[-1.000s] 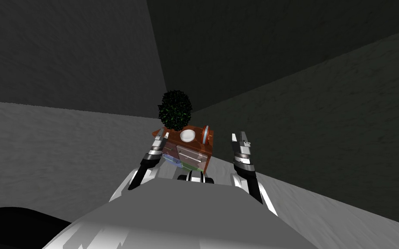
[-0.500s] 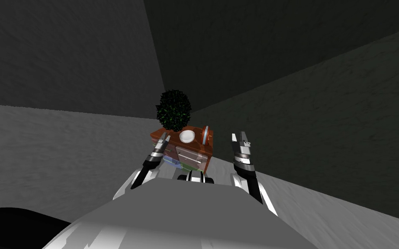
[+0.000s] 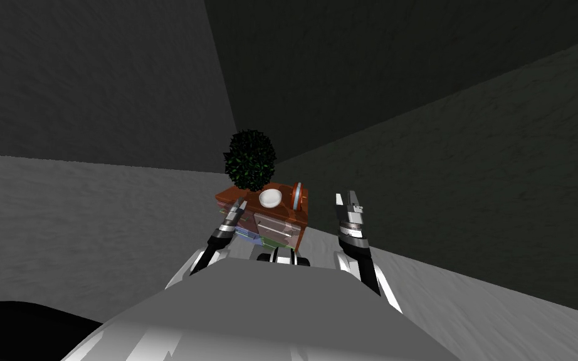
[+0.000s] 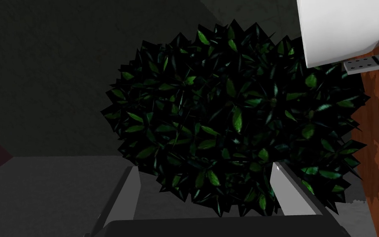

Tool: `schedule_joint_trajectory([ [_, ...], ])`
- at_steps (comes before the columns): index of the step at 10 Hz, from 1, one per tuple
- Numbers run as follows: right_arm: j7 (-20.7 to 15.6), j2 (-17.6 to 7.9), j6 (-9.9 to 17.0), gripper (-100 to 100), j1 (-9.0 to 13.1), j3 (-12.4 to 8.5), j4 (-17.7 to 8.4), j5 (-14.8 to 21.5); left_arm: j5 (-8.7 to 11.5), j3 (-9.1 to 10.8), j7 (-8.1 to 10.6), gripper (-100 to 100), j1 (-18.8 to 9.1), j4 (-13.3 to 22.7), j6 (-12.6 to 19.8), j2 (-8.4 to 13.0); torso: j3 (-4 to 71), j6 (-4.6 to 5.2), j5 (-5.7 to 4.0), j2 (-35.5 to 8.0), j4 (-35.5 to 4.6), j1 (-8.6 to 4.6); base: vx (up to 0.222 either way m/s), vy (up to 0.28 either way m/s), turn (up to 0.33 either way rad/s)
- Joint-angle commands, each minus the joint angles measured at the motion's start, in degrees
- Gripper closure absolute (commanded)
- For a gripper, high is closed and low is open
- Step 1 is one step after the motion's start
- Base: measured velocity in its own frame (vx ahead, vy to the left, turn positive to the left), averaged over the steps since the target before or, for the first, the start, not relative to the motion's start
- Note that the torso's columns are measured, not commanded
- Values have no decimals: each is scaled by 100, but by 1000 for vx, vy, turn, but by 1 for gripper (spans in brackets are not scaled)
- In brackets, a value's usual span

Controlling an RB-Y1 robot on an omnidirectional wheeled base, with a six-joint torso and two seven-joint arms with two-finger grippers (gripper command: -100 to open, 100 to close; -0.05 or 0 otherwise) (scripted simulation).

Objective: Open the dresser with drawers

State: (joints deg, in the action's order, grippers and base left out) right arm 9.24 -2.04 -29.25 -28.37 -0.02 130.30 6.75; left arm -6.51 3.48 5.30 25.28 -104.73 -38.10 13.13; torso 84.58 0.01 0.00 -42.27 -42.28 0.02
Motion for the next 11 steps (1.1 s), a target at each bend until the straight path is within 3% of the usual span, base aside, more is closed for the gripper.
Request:
schedule_joint_trajectory([
  [1,0,0,0,0,0,0,0,0,-14,-27,-73,-100,-45,448,-286,32,-1,-1,0,-1,0,-2,6,17,-49],
  [6,0,0,0,0,0,0,0,0,-23,-48,-153,-100,-120,1146,-646,79,-1,0,0,-1,0,1,5,16,-45],
  [11,0,0,0,0,0,0,0,0,-36,-80,-279,-100,-238,1947,-1202,119,-1,-1,0,-2,0,0,6,15,-44],
])
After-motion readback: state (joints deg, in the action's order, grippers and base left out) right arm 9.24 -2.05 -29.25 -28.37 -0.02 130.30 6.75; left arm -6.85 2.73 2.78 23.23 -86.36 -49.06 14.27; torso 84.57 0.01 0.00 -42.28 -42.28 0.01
